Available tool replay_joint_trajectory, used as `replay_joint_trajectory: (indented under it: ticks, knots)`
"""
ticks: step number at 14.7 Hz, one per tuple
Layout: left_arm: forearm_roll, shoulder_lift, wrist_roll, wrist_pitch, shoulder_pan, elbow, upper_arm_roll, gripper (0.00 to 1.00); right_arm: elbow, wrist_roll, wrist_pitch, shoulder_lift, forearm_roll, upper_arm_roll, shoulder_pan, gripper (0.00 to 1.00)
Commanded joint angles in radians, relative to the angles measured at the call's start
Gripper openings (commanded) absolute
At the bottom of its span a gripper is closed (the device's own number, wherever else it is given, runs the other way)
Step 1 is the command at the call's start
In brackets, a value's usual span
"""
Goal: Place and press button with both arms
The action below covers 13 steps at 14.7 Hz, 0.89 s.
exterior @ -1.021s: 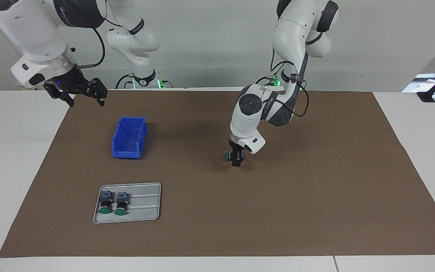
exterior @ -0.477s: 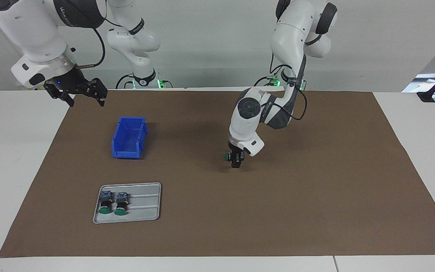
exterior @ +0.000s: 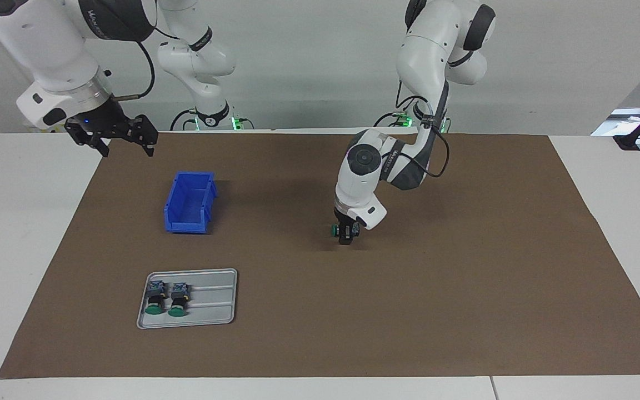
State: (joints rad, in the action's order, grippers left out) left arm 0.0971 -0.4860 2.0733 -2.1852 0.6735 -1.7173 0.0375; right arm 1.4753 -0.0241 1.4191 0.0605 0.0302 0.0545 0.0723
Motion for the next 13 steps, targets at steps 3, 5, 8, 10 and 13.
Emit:
replay_joint_trajectory:
  ticks: [3,5,8,10,13]
  knots:
    - [0.004,0.011,0.011,-0.034,0.017,-0.033,-0.011,0.54,0.031,-0.017,0.015,-0.024,0.0,0.01,0.014,0.99]
    - [0.004,0.011,0.01,-0.028,0.015,-0.028,-0.011,0.44,0.031,-0.017,0.015,-0.024,0.0,0.01,0.014,0.99]
    - [0.004,0.009,0.01,-0.022,0.017,-0.018,-0.013,0.3,0.031,-0.017,0.015,-0.024,0.0,0.01,0.014,0.99]
    - [0.004,0.007,0.008,-0.018,0.015,-0.007,-0.013,0.17,0.031,-0.017,0.015,-0.024,0.0,0.01,0.014,0.99]
    - [0.004,0.02,0.001,-0.004,0.008,0.008,-0.013,0.07,0.031,-0.017,0.015,-0.024,0.0,0.01,0.014,0.99]
